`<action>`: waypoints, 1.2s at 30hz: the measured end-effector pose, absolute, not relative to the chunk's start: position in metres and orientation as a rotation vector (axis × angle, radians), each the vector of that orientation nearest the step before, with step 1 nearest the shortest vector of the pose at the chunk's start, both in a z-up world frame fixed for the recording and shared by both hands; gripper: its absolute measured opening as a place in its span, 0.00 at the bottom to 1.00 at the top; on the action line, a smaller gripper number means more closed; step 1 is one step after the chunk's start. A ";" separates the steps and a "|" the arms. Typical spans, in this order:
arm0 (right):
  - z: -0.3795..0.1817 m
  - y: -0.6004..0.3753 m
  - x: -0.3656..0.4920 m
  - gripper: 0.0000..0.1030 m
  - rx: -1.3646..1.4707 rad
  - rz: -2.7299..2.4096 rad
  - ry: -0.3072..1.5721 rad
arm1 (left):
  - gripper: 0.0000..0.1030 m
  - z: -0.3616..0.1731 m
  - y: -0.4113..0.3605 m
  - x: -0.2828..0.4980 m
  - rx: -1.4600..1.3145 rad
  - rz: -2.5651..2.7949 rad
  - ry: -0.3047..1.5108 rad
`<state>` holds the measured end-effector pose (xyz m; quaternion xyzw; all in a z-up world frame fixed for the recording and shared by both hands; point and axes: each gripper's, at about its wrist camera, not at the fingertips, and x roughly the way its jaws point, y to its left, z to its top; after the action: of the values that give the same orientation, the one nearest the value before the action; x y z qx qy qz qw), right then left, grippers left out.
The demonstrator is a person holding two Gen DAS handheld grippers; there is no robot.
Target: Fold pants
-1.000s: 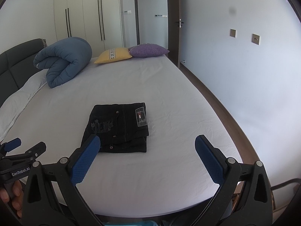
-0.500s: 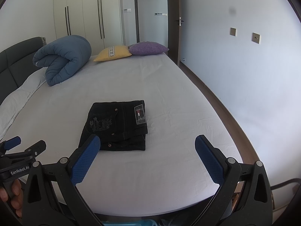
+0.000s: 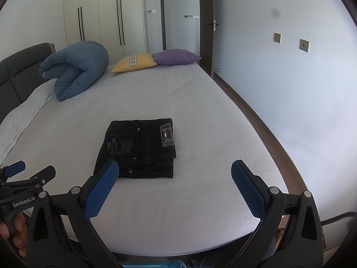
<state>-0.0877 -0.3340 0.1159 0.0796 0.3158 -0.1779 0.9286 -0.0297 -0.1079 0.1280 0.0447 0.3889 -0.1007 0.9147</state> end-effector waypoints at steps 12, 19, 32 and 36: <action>0.114 -0.336 -0.087 1.00 0.158 -0.356 0.653 | 1.00 0.128 -0.107 -0.030 0.092 -0.209 0.804; 0.114 -0.336 -0.087 1.00 0.159 -0.355 0.655 | 1.00 0.128 -0.108 -0.031 0.091 -0.208 0.804; 0.114 -0.335 -0.087 1.00 0.157 -0.354 0.656 | 1.00 0.126 -0.108 -0.032 0.088 -0.209 0.811; 0.115 -0.335 -0.087 1.00 0.159 -0.356 0.657 | 1.00 0.126 -0.108 -0.033 0.087 -0.208 0.813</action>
<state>-0.0868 -0.3349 0.1149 0.0778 0.3207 -0.1735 0.9279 -0.0329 -0.1079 0.1255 0.0423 0.3944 -0.1011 0.9124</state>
